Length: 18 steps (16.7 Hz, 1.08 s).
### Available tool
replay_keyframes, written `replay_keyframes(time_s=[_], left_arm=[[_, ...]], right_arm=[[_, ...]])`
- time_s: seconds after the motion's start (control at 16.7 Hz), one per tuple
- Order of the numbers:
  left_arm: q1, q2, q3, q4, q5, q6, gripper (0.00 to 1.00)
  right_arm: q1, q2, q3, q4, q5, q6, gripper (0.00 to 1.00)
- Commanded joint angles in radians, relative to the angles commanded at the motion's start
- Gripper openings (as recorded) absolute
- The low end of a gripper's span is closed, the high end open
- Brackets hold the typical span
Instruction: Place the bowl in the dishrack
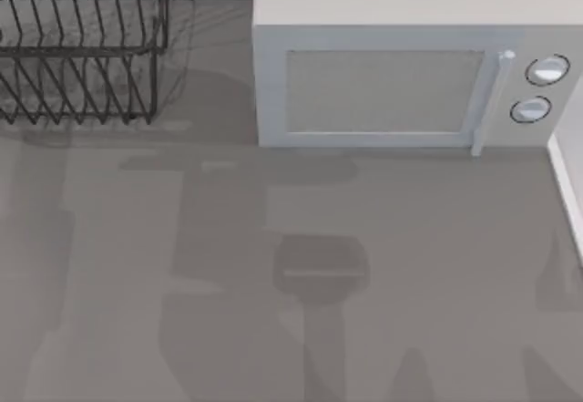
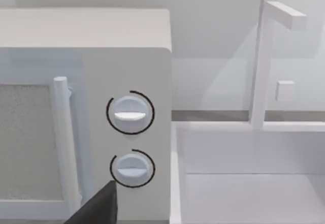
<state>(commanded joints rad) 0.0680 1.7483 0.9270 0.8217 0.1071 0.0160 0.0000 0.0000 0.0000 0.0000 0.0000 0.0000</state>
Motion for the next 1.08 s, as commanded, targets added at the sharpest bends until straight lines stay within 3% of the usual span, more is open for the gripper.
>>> replay_keyframes(time_s=[0.3,1.08], left_arm=[[-0.001,0.007,-0.003,0.009,-0.002,0.000,0.00],[-0.001,0.007,-0.003,0.009,-0.002,0.000,0.98]], right_arm=[[0.000,0.000,0.000,0.000,0.000,0.000,1.00],[0.000,0.000,0.000,0.000,0.000,0.000,1.00]])
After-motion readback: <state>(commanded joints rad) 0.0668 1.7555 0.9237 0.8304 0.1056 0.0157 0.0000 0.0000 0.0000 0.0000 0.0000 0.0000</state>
